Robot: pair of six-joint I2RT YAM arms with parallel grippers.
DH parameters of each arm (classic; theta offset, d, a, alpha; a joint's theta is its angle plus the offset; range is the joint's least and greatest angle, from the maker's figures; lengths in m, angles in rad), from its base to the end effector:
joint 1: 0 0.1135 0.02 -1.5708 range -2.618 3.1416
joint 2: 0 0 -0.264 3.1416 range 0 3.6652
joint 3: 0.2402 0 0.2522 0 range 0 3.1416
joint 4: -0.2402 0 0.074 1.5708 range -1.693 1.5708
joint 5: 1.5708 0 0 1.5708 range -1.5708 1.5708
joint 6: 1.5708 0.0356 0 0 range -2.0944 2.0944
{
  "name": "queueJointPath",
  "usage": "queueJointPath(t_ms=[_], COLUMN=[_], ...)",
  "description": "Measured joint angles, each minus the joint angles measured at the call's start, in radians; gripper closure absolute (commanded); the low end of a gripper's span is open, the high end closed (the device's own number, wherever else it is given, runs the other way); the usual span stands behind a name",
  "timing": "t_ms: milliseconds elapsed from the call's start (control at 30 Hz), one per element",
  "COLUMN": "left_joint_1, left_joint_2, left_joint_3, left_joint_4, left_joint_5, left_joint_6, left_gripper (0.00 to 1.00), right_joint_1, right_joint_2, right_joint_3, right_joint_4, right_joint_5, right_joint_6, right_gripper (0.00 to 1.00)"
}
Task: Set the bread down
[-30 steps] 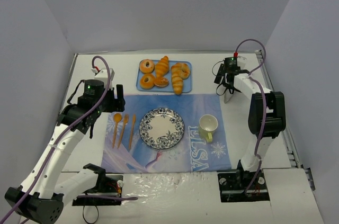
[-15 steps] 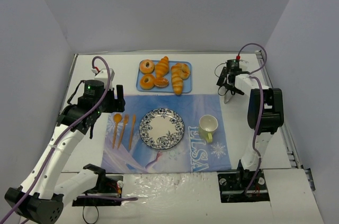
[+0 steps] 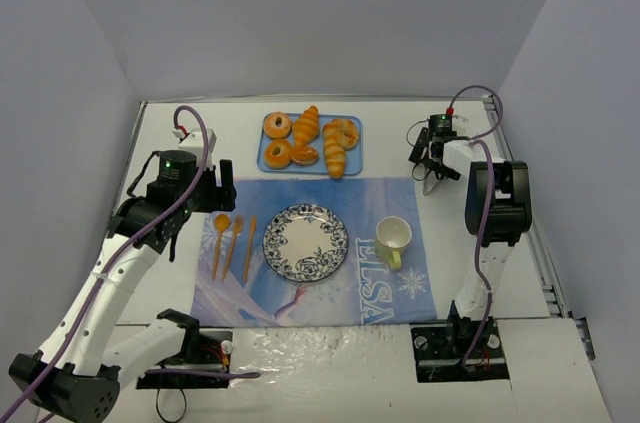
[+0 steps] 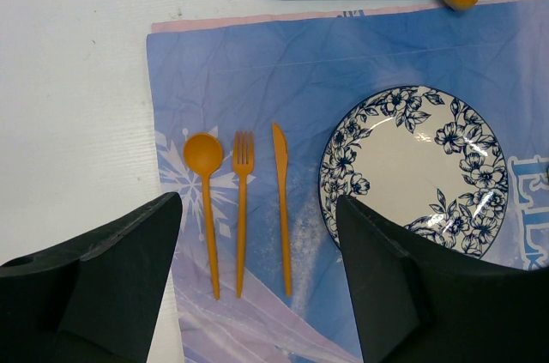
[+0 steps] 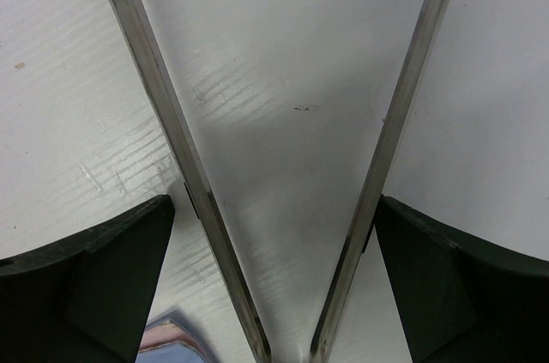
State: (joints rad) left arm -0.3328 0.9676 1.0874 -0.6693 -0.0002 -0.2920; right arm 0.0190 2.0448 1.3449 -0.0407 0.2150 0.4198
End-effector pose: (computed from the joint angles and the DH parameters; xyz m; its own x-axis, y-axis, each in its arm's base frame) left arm 0.1888 -0.0652 0.3625 -0.5667 -0.1087 -0.8167 0.1706 0.9543 -0.2454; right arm 0.4469 0.0009 0.1631 -0.5594 0.3876 -0.7327 0.4018 0.8999 0.1694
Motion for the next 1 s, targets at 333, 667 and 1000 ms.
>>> queueJointPath(t_ms=[333, 667, 1000], left_joint_1=[0.0, 0.0, 0.0], left_joint_2=[0.0, 0.0, 0.0], left_joint_3=[0.0, 0.0, 0.0], left_joint_4=[0.0, 0.0, 0.0], left_joint_5=[0.0, 0.0, 0.0], left_joint_6=[0.0, 0.0, 0.0], left_gripper=[0.31, 0.31, 0.31], right_joint_1=[-0.006, -0.009, -0.013], right_joint_2=[0.01, 0.011, -0.048], right_joint_3=[-0.003, -0.031, -0.085], right_joint_4=[0.054, 0.134, 0.109], right_joint_5=[0.0, 0.0, -0.044], right_joint_6=[0.0, 0.003, 0.01], right_gripper=[0.17, 0.49, 0.51])
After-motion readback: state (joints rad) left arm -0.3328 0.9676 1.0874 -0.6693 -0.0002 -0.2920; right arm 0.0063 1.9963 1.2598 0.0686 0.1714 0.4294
